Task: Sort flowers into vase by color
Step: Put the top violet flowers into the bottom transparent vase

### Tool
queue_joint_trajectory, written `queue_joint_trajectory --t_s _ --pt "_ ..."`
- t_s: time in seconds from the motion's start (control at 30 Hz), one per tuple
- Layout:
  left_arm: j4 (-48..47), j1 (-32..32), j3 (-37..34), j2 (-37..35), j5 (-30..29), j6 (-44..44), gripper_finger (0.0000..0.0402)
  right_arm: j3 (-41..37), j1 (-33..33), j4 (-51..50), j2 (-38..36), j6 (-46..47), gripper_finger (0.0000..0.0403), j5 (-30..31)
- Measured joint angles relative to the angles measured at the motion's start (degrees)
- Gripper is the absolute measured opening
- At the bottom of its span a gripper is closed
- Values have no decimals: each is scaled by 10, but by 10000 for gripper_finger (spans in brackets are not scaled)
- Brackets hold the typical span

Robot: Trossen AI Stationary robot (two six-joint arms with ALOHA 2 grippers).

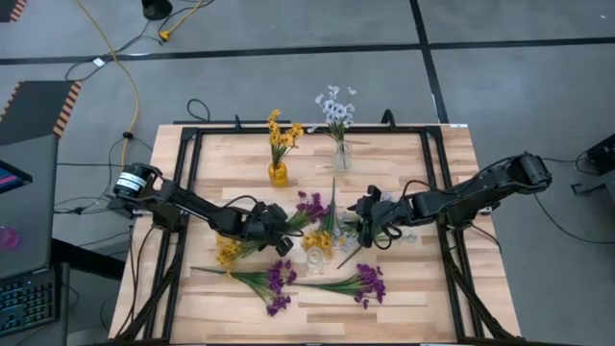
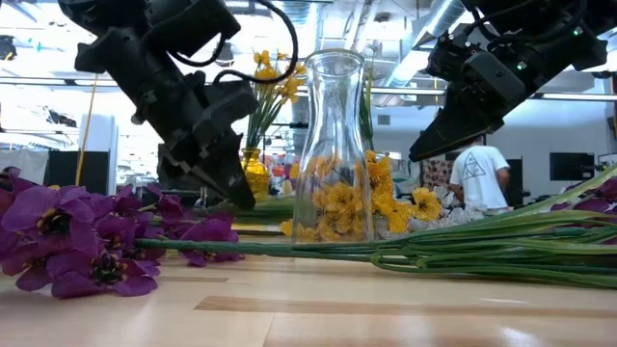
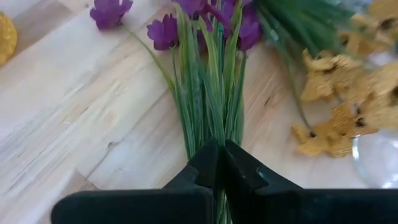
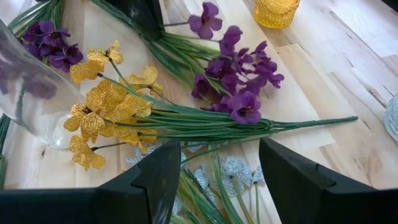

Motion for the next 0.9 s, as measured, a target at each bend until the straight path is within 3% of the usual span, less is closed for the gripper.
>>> queue_joint_trajectory --t_s 0.53,0.9 --pt "1 0 0 -150 -37 23 0 0 0 1 0 2 244 0" --pt "148 -27 0 -201 -86 158 0 0 0 1 0 8 244 0"
